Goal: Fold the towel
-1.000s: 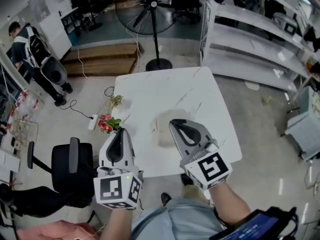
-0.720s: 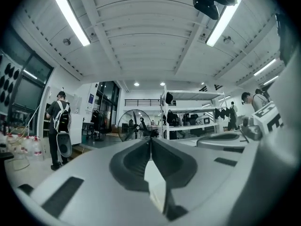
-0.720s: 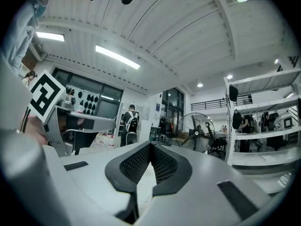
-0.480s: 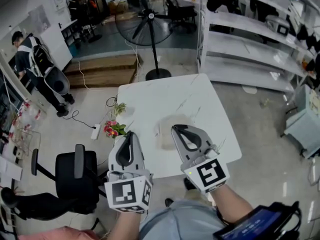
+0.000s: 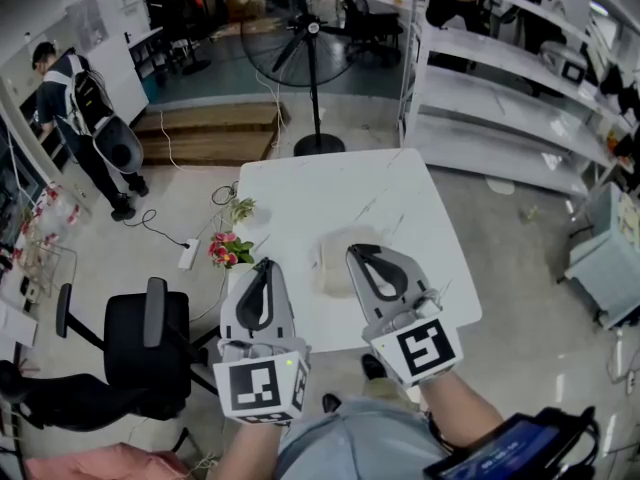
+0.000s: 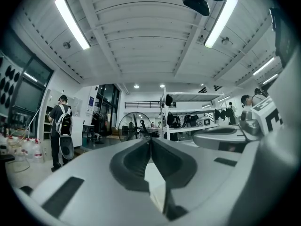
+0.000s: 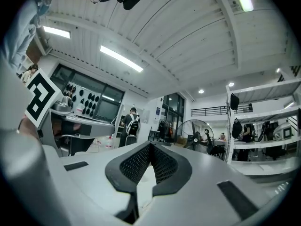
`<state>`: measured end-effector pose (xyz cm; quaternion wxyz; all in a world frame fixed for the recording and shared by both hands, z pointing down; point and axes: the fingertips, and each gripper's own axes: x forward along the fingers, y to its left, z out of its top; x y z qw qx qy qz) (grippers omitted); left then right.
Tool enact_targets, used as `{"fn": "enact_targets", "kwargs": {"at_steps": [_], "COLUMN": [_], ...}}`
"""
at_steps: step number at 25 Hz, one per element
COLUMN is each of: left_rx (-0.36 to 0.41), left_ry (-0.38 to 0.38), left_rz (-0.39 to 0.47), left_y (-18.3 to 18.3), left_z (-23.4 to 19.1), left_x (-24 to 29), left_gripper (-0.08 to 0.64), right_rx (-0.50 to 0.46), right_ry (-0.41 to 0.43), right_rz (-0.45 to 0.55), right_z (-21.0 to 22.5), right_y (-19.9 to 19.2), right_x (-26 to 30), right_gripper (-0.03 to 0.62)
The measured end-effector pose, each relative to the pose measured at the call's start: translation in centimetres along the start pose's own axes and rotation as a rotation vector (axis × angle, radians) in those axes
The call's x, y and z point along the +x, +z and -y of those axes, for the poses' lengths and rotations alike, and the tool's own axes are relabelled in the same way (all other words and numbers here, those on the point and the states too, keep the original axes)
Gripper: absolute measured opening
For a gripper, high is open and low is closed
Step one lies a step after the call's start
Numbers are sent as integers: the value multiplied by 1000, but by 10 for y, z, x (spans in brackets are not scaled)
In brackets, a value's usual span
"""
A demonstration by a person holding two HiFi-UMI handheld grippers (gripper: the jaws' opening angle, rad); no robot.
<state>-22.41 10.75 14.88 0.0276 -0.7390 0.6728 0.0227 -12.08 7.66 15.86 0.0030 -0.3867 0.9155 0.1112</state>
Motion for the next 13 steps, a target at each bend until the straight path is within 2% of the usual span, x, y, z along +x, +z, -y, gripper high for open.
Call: {"fn": "enact_targets", "kwargs": {"at_steps": [13], "left_rx": [-6], "left_ry": [-29], "left_rz": [8], "left_y": [1], "left_z": [4], "left_x": [10], "left_gripper": [11], "right_rx": [-18], "right_ry": [-17], "right_rz": [0], "right_z": [6], "right_y": [5], "right_x": [6], "right_gripper": [13]}}
